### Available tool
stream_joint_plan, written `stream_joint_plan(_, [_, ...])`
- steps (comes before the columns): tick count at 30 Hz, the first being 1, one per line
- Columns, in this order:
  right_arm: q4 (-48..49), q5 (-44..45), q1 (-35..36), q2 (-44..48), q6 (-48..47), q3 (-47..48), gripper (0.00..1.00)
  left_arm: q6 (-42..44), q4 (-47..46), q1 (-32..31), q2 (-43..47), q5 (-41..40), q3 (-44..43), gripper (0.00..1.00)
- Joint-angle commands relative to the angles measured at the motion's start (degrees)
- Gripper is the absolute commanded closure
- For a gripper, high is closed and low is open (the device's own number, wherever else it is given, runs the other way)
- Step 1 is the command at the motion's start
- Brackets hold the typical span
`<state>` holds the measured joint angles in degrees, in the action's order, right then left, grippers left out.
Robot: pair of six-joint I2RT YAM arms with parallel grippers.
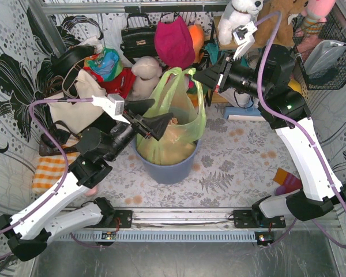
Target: Tie the trash bag
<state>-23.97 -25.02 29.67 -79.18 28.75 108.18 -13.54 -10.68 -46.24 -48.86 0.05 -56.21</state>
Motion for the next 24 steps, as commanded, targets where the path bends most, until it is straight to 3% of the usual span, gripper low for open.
stream_joint_plan(1, [0.70,-0.94,0.22,2.01,-2.24,-0.46,1.00,3.68,-6.62,-0.42,0.58,-12.02,1.45,0.02])
stream_joint_plan(6, [5.87,-8.31,0.22,3.46,-1.52,-2.92,1.00,3.70,-8.88,-0.55,0.10,-12.93,1.16,0.02])
stream_joint_plan(10, [11.31,-13.08,0.21,4.41,0.27,-4.50,1.00,2.88,-10.23,-0.87,1.43,-9.09,-0.21,0.02])
stream_joint_plan(24, [13.56,-13.26,0.25,4.47,0.37,-5.46,1.00,-6.17,5.21,-0.87,-0.57,30.96,-17.28,0.02])
